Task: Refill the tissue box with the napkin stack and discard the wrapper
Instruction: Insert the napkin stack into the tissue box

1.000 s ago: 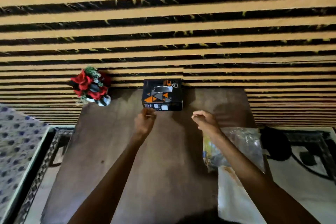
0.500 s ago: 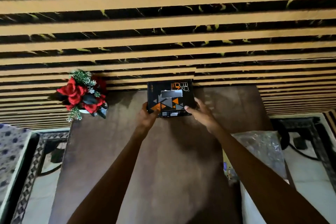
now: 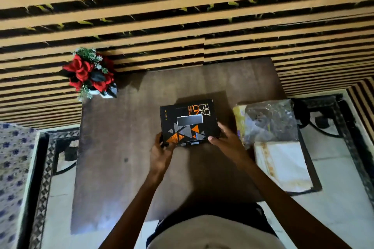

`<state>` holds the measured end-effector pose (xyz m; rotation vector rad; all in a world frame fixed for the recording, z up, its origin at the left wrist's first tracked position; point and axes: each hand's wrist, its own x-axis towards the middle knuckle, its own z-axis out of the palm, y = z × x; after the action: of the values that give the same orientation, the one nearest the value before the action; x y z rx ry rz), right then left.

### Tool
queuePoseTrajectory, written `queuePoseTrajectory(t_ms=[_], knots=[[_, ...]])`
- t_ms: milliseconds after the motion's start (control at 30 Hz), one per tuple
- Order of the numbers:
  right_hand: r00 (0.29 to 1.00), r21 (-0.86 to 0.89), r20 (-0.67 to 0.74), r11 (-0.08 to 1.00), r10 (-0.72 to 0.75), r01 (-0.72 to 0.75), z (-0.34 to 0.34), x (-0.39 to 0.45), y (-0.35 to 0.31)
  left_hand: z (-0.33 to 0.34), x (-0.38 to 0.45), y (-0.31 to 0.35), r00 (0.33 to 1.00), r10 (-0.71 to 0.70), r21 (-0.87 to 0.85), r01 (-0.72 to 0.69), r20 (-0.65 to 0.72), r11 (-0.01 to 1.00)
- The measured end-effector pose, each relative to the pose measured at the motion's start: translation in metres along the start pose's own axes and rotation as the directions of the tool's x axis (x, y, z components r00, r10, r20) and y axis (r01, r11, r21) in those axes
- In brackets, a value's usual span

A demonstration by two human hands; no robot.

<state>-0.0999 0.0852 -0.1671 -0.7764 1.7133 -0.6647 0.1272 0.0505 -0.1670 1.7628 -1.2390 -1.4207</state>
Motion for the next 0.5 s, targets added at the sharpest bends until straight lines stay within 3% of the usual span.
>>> queuePoseTrajectory(t_ms=[100,267,400,500], knots=[[1.000,-0.046,0.019,0.999,0.014,-0.013,0.001,-0.025,0.039,0.000,-0.039,-0.018,0.999,-0.027,0.025,0.027,-0.024,0.999],[0.999,0.107,0.041,0.994,0.010,-0.015,0.007,-0.067,0.062,0.001,-0.082,-0.039,0.997,-0.063,0.069,0.066,-0.041,0.995],[0.998,0.131,0.064,0.991,-0.003,-0.005,0.012,-0.077,0.069,-0.004,-0.092,-0.049,0.994,-0.096,0.097,0.101,-0.060,0.990],[0.999,0.142,0.051,0.990,-0.019,0.012,0.012,-0.076,0.068,-0.005,-0.088,-0.052,0.995,-0.034,0.286,0.061,-0.099,0.956]])
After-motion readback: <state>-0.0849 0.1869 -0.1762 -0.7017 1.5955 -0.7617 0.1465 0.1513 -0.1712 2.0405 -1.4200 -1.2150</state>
